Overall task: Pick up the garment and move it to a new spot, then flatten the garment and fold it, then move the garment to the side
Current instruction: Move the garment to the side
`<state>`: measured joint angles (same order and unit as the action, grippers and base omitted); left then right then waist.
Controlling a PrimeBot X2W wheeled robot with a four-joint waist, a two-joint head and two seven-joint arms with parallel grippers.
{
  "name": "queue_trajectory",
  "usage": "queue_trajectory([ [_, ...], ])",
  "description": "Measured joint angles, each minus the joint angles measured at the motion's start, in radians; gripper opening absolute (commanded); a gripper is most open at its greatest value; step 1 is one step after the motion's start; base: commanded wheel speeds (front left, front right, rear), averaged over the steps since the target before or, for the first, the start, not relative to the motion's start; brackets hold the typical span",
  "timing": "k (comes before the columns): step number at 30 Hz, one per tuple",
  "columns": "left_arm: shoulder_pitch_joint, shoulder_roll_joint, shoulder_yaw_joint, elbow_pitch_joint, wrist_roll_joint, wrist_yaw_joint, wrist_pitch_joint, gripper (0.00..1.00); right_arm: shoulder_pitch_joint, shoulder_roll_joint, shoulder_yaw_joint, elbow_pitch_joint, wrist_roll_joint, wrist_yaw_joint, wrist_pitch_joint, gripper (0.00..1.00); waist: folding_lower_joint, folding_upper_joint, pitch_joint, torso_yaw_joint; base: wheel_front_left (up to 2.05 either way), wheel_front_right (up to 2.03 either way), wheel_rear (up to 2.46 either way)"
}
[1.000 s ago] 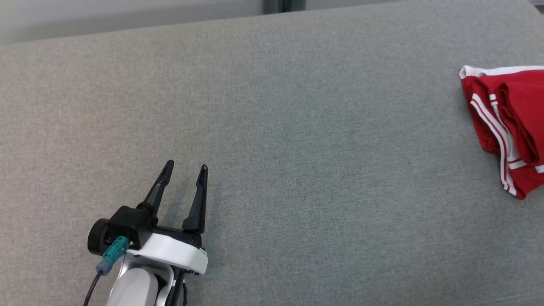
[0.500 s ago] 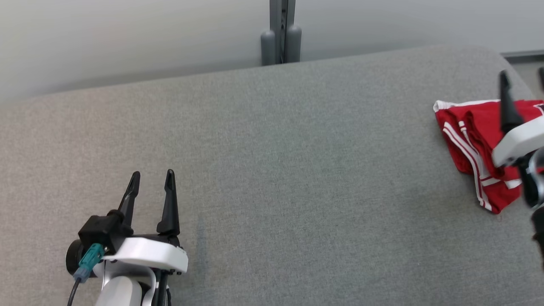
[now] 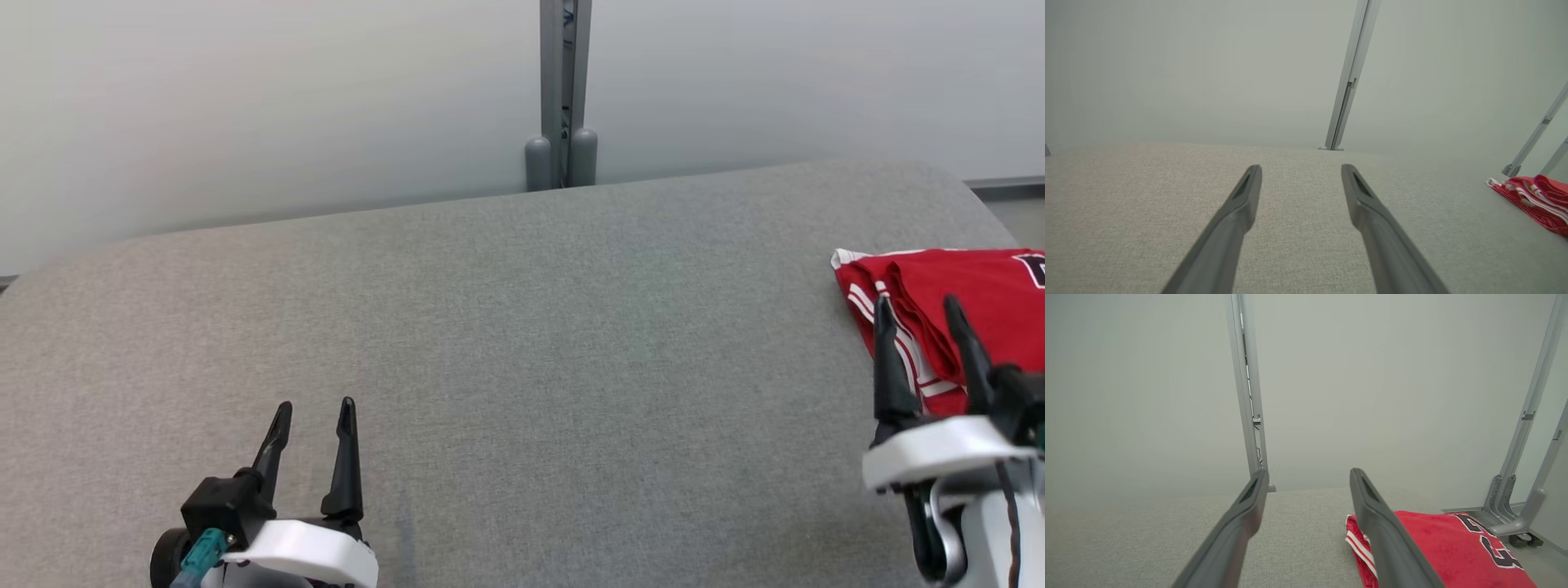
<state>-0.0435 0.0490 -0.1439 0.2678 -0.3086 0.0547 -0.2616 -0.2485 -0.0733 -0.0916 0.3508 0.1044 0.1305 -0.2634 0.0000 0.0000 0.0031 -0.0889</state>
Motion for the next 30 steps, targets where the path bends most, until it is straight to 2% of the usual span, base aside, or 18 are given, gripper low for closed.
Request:
queue_trajectory([
  [5,0.034,0.000,0.004,-0.020,0.012,0.026,0.000,1.00,0.107,0.020,0.032,-0.094,-0.005,0.000,0.014,1.00,0.0000,0.0000,-0.013,0.021,0.00,0.00,0.00],
  [9,0.060,0.000,0.014,-0.030,0.017,0.035,0.000,1.00,0.158,0.025,0.081,-0.125,0.075,0.000,0.015,1.00,0.0000,0.0000,-0.012,0.035,0.00,0.00,0.00],
  [16,0.068,0.000,0.011,-0.034,0.017,0.035,0.000,1.00,0.177,0.025,0.125,-0.128,0.106,0.000,0.008,1.00,0.0000,0.0000,0.000,0.052,0.00,0.00,0.00],
  [30,0.057,0.000,0.005,-0.031,0.017,0.036,0.000,1.00,0.177,0.025,0.140,-0.101,0.133,0.000,0.003,1.00,0.0000,0.0000,0.016,0.054,0.00,0.00,0.00],
])
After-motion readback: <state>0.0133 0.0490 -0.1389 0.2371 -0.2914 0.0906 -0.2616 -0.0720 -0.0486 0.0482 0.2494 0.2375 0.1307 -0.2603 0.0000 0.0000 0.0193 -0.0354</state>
